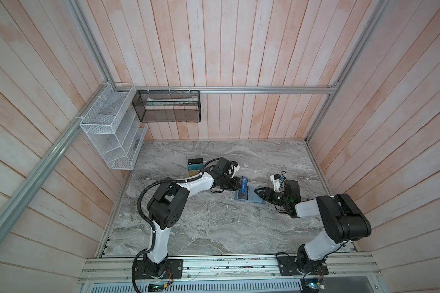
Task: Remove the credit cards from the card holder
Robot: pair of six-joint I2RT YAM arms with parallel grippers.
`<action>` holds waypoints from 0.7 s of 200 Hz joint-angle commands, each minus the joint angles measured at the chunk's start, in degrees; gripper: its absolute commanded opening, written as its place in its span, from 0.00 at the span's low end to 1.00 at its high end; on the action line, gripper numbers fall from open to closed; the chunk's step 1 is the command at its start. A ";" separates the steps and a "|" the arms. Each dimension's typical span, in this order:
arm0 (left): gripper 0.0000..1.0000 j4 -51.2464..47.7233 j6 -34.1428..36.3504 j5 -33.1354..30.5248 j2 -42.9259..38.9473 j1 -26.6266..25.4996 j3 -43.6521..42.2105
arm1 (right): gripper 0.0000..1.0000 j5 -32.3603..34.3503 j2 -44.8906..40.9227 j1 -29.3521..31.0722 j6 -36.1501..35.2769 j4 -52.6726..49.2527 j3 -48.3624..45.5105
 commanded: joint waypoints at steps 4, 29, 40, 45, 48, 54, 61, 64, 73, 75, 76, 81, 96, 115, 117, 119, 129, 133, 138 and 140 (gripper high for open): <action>0.00 8.57 -2.22 0.11 -6.24 0.85 -5.77 | 0.65 -0.41 -4.05 -0.08 -0.67 -3.12 -0.21; 0.00 24.62 -11.35 1.38 -11.70 1.12 -15.12 | 0.80 -1.09 -9.23 -0.08 -0.60 -5.15 0.48; 0.00 34.11 -16.97 1.96 -13.30 1.30 -19.65 | 0.86 -1.31 -11.60 -0.07 -0.18 -5.70 0.90; 0.00 38.63 -19.42 1.84 -13.84 1.31 -21.54 | 0.88 -1.56 -12.51 0.04 0.06 -5.90 1.26; 0.00 41.24 -20.99 1.68 -14.12 1.24 -22.66 | 0.89 -1.90 -13.02 0.05 0.23 -5.92 1.54; 0.00 46.28 -23.92 1.25 -14.41 1.30 -24.74 | 0.91 -2.43 -13.98 0.11 0.64 -5.96 1.96; 0.00 52.10 -27.72 0.96 -14.33 1.31 -26.89 | 0.93 -2.98 -15.00 0.17 1.33 -5.92 2.45; 0.00 54.69 -29.33 0.73 -14.19 1.31 -27.74 | 0.94 -3.08 -15.38 0.27 1.66 -5.68 2.64; 0.00 62.11 -33.75 -0.84 -13.89 1.22 -30.28 | 0.98 -3.47 -16.37 0.48 2.89 -5.17 3.04; 0.00 63.77 -34.51 -1.33 -13.86 1.18 -30.94 | 0.98 -3.63 -16.57 0.52 3.27 -4.88 3.08; 0.00 64.51 -35.09 -1.57 -13.81 1.16 -31.25 | 0.98 -3.69 -16.70 0.58 3.45 -4.68 3.10; 0.00 68.76 -37.31 -2.97 -13.55 0.96 -32.73 | 0.98 -3.85 -17.19 0.78 4.40 -3.76 3.12; 0.00 78.73 -42.00 -5.75 -12.26 0.66 -35.06 | 0.98 -3.80 -18.30 2.07 7.98 0.06 2.68; 0.00 89.58 -46.16 -11.31 -10.97 0.00 -37.63 | 0.98 -2.29 -18.93 4.28 12.34 4.91 1.76; 0.00 90.35 -46.49 -11.59 -10.82 -0.05 -37.70 | 0.98 -2.13 -18.94 4.53 12.62 5.33 1.73; 0.00 91.04 -46.81 -11.99 -10.63 -0.09 -37.78 | 0.98 -1.96 -18.94 4.79 12.97 5.65 1.72; 0.00 94.79 -47.75 -13.63 -9.95 -0.23 -38.19 | 0.97 -1.31 -18.65 6.03 14.18 6.91 1.79; 0.00 95.86 -47.99 -14.39 -9.71 -0.42 -38.37 | 0.96 -1.20 -18.45 6.47 14.62 7.60 1.74; 0.00 96.74 -48.26 -15.16 -9.48 -0.49 -38.42 | 0.95 -0.91 -18.22 7.04 15.18 8.61 1.77; 0.00 96.90 -48.37 -15.48 -9.46 -0.53 -38.42 | 0.95 -0.93 -18.13 7.22 15.46 9.13 1.73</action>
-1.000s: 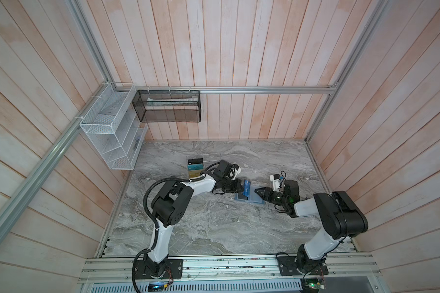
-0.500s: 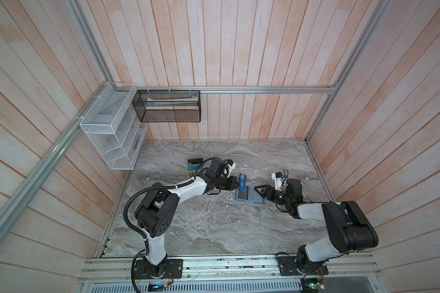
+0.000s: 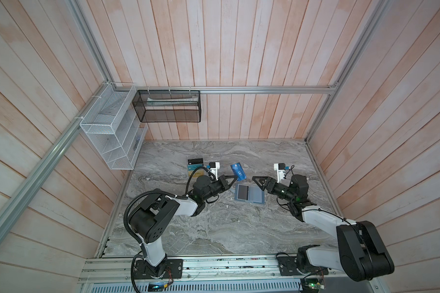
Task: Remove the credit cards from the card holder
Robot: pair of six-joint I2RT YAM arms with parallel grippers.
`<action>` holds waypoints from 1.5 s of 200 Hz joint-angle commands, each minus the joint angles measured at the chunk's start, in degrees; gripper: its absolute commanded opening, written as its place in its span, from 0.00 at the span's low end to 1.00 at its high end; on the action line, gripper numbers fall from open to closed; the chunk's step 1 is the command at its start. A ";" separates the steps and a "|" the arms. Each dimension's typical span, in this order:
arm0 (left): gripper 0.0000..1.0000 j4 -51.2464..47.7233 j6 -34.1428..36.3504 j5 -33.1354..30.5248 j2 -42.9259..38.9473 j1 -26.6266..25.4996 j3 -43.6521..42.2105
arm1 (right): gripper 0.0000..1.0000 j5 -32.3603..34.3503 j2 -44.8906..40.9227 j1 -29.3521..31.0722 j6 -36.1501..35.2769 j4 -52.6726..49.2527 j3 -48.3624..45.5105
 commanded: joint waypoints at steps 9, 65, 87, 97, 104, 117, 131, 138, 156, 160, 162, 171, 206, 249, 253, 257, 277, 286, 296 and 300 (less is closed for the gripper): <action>0.00 18.67 -6.56 -7.36 1.92 -0.90 -0.92 | 0.92 1.58 0.74 3.05 6.35 8.73 0.00; 0.00 20.68 -7.24 -9.69 2.36 -2.84 -1.07 | 0.72 2.15 4.94 5.08 10.60 20.10 1.29; 0.00 20.38 -7.28 -10.03 2.15 -3.11 -1.31 | 0.69 2.24 5.63 5.68 11.11 22.02 2.23; 0.00 20.31 -7.28 -10.08 2.16 -3.11 -1.35 | 0.67 2.43 5.55 5.85 11.24 22.58 2.66; 0.00 20.14 -7.28 -10.14 2.22 -3.11 -1.38 | 0.66 2.43 5.46 6.00 11.24 23.11 2.77; 0.00 19.85 -7.37 -10.24 2.17 -3.19 -1.41 | 0.66 2.34 4.92 6.19 11.31 24.18 3.02; 0.00 20.34 -7.61 -10.32 2.35 -3.18 -1.49 | 0.65 2.99 4.11 6.49 10.84 23.75 3.46; 0.00 20.41 -7.63 -10.12 2.38 -3.28 -1.42 | 0.64 3.30 3.83 6.59 10.11 22.54 4.05; 0.00 20.64 -7.67 -10.10 2.57 -3.53 -1.40 | 0.60 3.15 3.94 6.80 8.23 19.36 6.21; 0.00 20.69 -7.69 -10.08 2.64 -3.61 -1.42 | 0.59 2.98 4.03 6.81 7.94 18.88 6.68; 0.00 20.69 -7.71 -10.08 2.64 -3.58 -1.39 | 0.59 2.97 4.09 6.76 7.85 18.69 6.94; 0.00 20.88 -7.87 -10.16 2.73 -3.72 -1.53 | 0.57 2.66 4.42 6.81 7.73 18.73 7.47; 0.00 21.68 -8.55 -9.90 2.89 -3.81 -1.94 | 0.48 2.09 6.43 6.85 7.61 17.52 9.92; 0.00 22.21 -8.75 -9.91 2.94 -3.80 -2.06 | 0.34 1.08 9.13 7.24 7.40 16.15 11.66; 0.00 22.17 -8.76 -9.87 2.94 -3.81 -2.06 | 0.33 1.02 9.25 7.40 7.37 16.25 11.74; 0.00 22.24 -8.78 -9.82 3.03 -3.81 -1.97 | 0.33 1.04 9.41 7.44 7.46 16.43 11.75; 0.00 22.30 -8.71 -9.81 2.92 -3.81 -1.77 | 0.30 0.58 10.00 7.70 7.31 15.98 12.19; 0.00 22.11 -8.51 -9.77 2.84 -3.81 -1.71 | 0.30 0.21 10.25 7.85 7.23 16.00 12.37; 0.00 21.84 -8.43 -9.66 2.83 -3.81 -1.53 | 0.29 0.31 10.29 7.94 7.20 16.01 12.31; 0.00 21.70 -8.43 -9.60 2.81 -3.81 -1.44 | 0.28 0.32 10.29 7.87 7.13 16.02 12.28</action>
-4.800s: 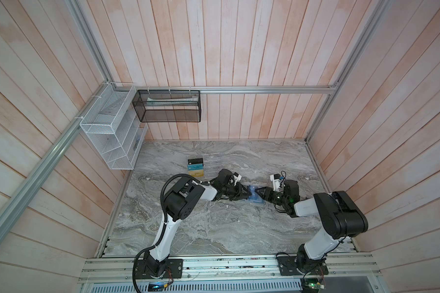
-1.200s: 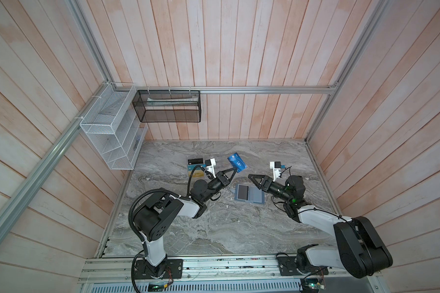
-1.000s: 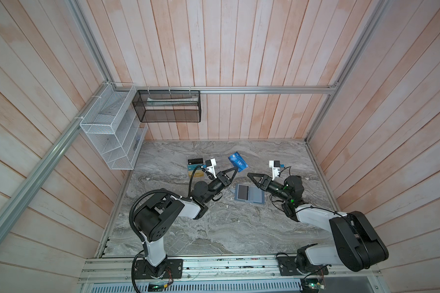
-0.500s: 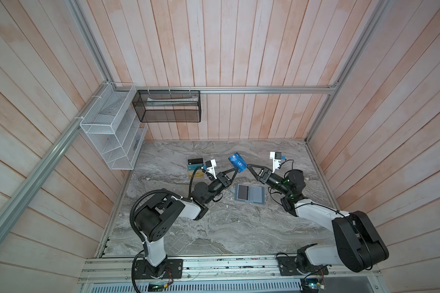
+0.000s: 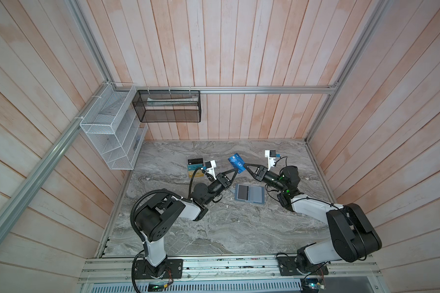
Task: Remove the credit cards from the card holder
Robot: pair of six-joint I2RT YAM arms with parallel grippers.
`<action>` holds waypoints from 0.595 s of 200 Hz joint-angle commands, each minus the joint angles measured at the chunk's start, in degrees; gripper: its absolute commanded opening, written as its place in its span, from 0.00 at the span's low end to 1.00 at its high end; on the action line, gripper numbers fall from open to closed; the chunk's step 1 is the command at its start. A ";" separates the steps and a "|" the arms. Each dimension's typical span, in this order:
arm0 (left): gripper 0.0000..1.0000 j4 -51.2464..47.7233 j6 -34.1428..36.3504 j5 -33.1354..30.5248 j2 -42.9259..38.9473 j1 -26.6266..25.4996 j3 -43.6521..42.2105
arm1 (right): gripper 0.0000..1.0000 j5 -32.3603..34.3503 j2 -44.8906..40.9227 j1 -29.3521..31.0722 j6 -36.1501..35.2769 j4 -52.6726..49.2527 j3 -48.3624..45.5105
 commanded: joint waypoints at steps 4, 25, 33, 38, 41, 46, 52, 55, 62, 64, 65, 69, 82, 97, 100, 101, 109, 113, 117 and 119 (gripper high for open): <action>0.00 2.85 0.16 -0.53 1.05 -0.20 0.13 | 0.27 -1.38 0.43 0.57 -0.74 0.09 1.83; 0.00 2.95 0.07 -0.61 1.33 -0.20 0.09 | 0.20 -1.78 0.43 0.66 -0.83 0.17 1.98; 0.00 3.02 0.07 -0.52 1.32 -0.20 0.15 | 0.17 -1.92 0.43 0.71 -0.87 0.15 2.07; 0.00 2.87 0.08 -0.52 1.41 -0.20 0.13 | 0.15 -1.93 0.35 0.75 -0.99 0.04 2.20; 0.00 2.81 0.07 -0.53 1.43 -0.20 0.09 | 0.14 -1.93 0.35 0.76 -1.08 -0.04 2.16; 0.00 2.61 0.03 -0.45 1.39 -0.20 0.17 | 0.13 -1.92 0.26 0.71 -1.21 -0.26 2.24; 0.00 2.35 0.15 -0.28 1.46 -0.20 0.33 | 0.10 -1.95 0.18 0.69 -1.41 -0.62 2.45; 0.00 2.26 0.24 -0.18 1.51 -0.20 0.41 | 0.09 -1.93 0.15 0.74 -1.50 -0.83 2.50; 0.00 2.02 0.26 0.03 1.48 -0.20 0.60 | 0.07 -1.93 0.08 0.74 -1.77 -1.31 2.64; 0.00 1.87 0.32 0.08 1.54 -0.20 0.63 | 0.06 -1.93 0.08 0.75 -1.83 -1.47 2.68; 0.00 1.83 0.29 0.13 1.58 -0.20 0.67 | 0.06 -1.93 0.04 0.76 -1.86 -1.47 2.68; 0.00 1.68 0.29 0.24 1.62 -0.20 0.86 | 0.05 -2.05 0.00 0.75 -1.92 -1.60 2.80; 0.00 1.12 0.17 0.42 1.66 -0.20 1.17 | 0.01 -2.19 -0.22 0.69 -2.05 -1.85 2.78; 0.06 0.37 0.07 0.66 1.83 -0.20 1.54 | 0.00 -2.10 -0.55 0.74 -2.38 -2.49 2.88; 0.06 0.29 0.05 0.70 1.81 -0.20 1.58 | 0.00 -2.17 -0.53 0.74 -2.45 -2.64 2.92; 0.06 0.29 0.06 0.70 1.80 -0.20 1.58 | 0.00 -2.18 -0.62 0.71 -2.47 -2.67 2.89; 0.08 0.12 -0.10 0.87 1.96 -0.14 1.69 | 0.00 -2.19 -0.71 0.76 -2.61 -2.91 2.91; 0.10 0.11 -0.14 0.88 1.94 -0.12 1.67 | 0.00 -2.18 -0.78 0.75 -2.79 -3.04 2.86; 0.14 -0.03 -0.17 0.99 1.96 -0.13 1.74 | 0.00 -2.11 -0.86 0.73 -2.88 -3.18 2.89; 0.16 -0.09 -0.18 1.04 1.97 -0.16 1.77 | 0.00 -2.15 -0.88 0.75 -2.90 -3.26 2.87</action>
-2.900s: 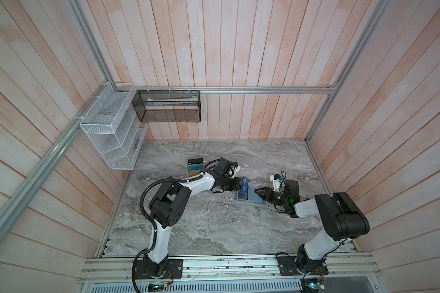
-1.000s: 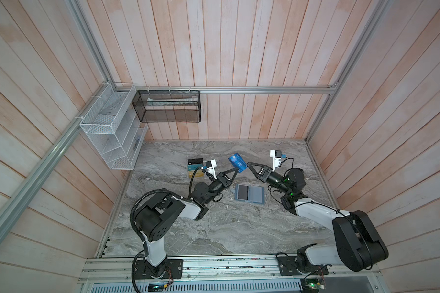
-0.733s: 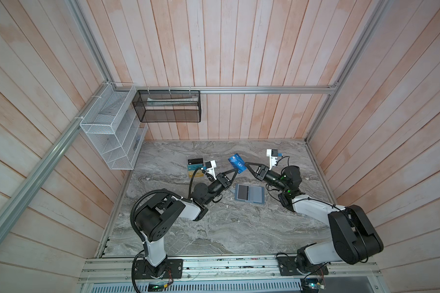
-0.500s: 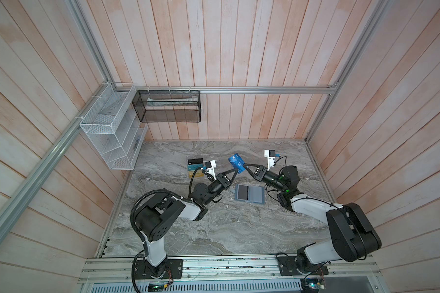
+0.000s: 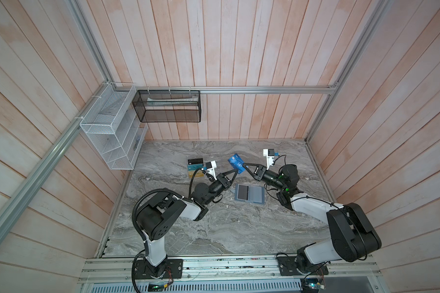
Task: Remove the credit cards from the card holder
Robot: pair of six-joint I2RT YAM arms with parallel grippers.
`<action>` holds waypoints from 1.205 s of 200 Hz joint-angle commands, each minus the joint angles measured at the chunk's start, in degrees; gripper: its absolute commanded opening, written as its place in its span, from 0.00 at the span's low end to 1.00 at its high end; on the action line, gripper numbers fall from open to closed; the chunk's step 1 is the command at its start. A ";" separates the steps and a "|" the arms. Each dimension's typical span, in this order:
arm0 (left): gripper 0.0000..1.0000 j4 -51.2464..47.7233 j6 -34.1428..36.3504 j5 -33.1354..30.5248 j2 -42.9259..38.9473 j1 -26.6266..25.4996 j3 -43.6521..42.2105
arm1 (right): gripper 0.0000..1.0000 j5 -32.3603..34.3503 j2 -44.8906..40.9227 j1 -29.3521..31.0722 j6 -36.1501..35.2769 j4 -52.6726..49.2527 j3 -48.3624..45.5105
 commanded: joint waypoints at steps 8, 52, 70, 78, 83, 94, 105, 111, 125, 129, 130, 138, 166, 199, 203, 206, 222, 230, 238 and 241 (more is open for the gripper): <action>0.26 1.05 -0.33 1.32 0.97 -0.01 1.67 | 0.00 -0.49 -0.97 0.24 -2.00 -2.35 1.36; 0.45 -1.95 -0.63 2.96 -0.02 0.78 1.76 | 0.00 -1.10 -1.41 0.04 -5.77 -8.08 3.96; 0.70 -2.81 -0.74 3.44 -0.26 1.12 1.98 | 0.00 -1.84 -1.32 -0.08 -6.48 -9.25 4.90; 0.77 -3.20 -0.87 3.73 -0.29 1.21 2.15 | 0.00 -2.12 -1.25 -0.04 -7.02 -9.94 5.28; 0.84 -3.54 -0.96 3.89 -0.36 1.21 2.21 | 0.00 -2.20 -1.32 -0.17 -7.23 -10.22 5.39; 0.95 -4.44 -0.87 4.48 -0.67 1.40 2.44 | 0.00 -2.07 -1.46 -0.32 -7.52 -10.58 5.40; 1.00 -5.24 -0.73 4.96 -0.81 1.51 2.53 | 0.00 -2.24 -1.50 -0.60 -7.54 -10.59 5.39; 1.00 -5.72 -0.76 5.37 -0.97 1.51 2.55 | 0.00 -2.39 -1.52 -0.76 -7.69 -10.69 5.46; 1.00 -6.10 -1.08 5.98 -1.32 1.79 2.39 | 0.00 -2.29 -1.50 -1.08 -8.65 -11.89 6.08; 1.00 -6.15 -1.07 6.20 -1.39 1.82 2.25 | 0.00 -2.39 -1.50 -1.21 -9.07 -12.48 6.37; 1.00 -6.19 -1.07 6.30 -1.41 1.83 2.22 | 0.00 -2.41 -1.50 -1.28 -9.22 -12.71 6.45; 1.00 -6.51 -1.24 6.98 -1.70 2.05 2.12 | 0.00 -2.33 -1.33 -1.53 -10.28 -14.01 7.20; 1.00 -9.43 -1.00 10.04 -3.45 3.06 1.61 | 0.00 -2.38 -0.15 -2.37 -14.89 -19.59 10.79; 1.00 -17.01 1.96 13.77 -7.25 4.32 1.07 | 0.00 -2.38 2.21 -2.68 -21.97 -26.28 16.30; 1.00 -18.07 2.58 14.25 -7.90 4.49 1.02 | 0.00 -2.42 2.48 -2.70 -23.01 -27.08 17.05; 1.00 -19.08 3.02 14.60 -8.51 4.70 1.04 | 0.00 -2.34 2.72 -2.71 -23.74 -27.70 17.72; 1.00 -24.70 6.14 15.28 -12.04 5.63 0.16 | 0.00 -2.91 4.21 -2.73 -27.11 -30.18 20.71; 1.00 -28.38 8.28 15.37 -14.08 6.24 -0.08 | 0.00 -3.58 5.20 -2.70 -28.22 -30.35 21.97; 1.00 -32.05 10.54 15.63 -16.10 7.10 -0.15 | 0.00 -4.32 6.26 -2.70 -29.32 -30.39 23.26; 1.00 -33.36 11.41 15.58 -16.87 7.45 -0.28 | 0.00 -4.55 6.70 -2.62 -29.74 -30.55 23.86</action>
